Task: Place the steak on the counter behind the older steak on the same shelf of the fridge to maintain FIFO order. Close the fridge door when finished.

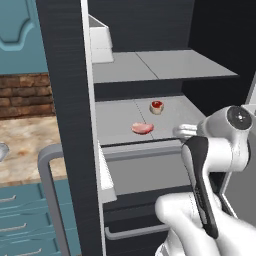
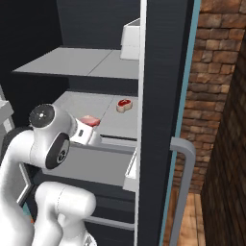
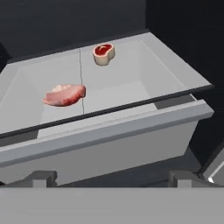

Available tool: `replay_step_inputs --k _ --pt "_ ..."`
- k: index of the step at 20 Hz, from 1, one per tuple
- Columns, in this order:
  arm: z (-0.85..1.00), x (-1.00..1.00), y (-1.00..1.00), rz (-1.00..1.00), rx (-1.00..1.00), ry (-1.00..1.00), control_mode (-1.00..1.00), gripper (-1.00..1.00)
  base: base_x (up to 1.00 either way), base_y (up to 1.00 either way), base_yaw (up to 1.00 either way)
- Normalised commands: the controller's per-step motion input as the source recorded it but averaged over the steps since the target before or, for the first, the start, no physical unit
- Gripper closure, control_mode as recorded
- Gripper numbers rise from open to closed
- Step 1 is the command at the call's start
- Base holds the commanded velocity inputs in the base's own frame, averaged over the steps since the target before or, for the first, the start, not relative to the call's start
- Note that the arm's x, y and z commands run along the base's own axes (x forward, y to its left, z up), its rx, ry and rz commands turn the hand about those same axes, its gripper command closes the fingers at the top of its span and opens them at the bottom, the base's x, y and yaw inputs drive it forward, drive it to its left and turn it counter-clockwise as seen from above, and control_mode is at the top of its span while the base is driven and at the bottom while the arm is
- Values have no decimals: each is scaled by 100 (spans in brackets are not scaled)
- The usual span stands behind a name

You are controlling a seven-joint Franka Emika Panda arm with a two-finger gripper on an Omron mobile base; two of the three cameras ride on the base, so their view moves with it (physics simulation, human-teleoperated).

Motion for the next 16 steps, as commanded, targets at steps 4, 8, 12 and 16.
replay_step_inputs --k 4,8,12,16 --pt "-1 -85 61 -1 1 0 -100 -100 0 0 0" --pt "-3 -27 59 0 -8 3 -100 -100 0 0 0" --pt "-2 2 3 0 -3 8 -100 -100 0 0 0" --pt "0 -23 -4 0 0 -3 100 -100 -75 -9 0"
